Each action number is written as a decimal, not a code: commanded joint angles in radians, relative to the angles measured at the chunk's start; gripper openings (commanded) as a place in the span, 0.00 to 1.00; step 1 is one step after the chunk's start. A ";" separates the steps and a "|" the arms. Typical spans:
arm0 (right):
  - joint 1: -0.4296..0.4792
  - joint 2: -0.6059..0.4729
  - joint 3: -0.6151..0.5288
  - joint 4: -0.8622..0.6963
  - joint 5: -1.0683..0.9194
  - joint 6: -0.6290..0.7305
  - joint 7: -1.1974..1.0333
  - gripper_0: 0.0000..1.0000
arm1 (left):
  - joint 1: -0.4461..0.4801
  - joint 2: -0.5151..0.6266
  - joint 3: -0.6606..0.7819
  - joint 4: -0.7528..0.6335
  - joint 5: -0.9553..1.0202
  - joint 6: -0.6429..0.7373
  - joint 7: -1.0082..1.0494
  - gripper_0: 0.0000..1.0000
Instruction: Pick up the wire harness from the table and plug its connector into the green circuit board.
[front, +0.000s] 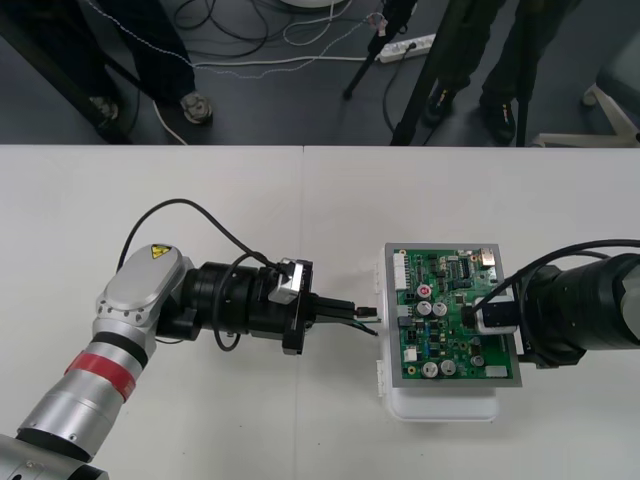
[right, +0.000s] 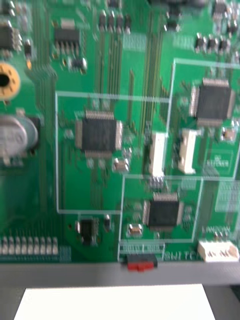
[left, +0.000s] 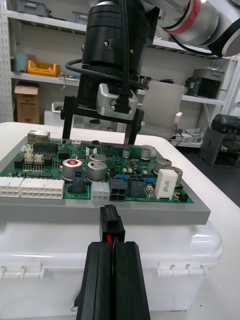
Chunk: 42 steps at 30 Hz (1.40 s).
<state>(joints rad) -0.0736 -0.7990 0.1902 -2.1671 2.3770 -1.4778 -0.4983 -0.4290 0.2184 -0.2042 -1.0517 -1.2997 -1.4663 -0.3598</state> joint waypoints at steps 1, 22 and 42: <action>-0.026 0.024 0.017 -0.020 0.007 0.007 -0.048 1.00 | -0.040 -0.033 -0.034 -0.005 -0.006 0.047 -0.057 0.00; -0.025 0.029 0.015 -0.020 0.015 0.008 -0.049 1.00 | -0.045 -0.053 -0.072 -0.005 -0.003 0.072 -0.059 0.00; -0.025 0.027 0.015 -0.020 0.025 0.002 -0.049 1.00 | -0.047 -0.067 -0.086 -0.005 -0.004 0.087 -0.057 0.00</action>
<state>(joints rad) -0.0740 -0.7888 0.1927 -2.1669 2.3933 -1.4778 -0.4988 -0.4299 0.1868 -0.2547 -1.0511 -1.3009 -1.4185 -0.3598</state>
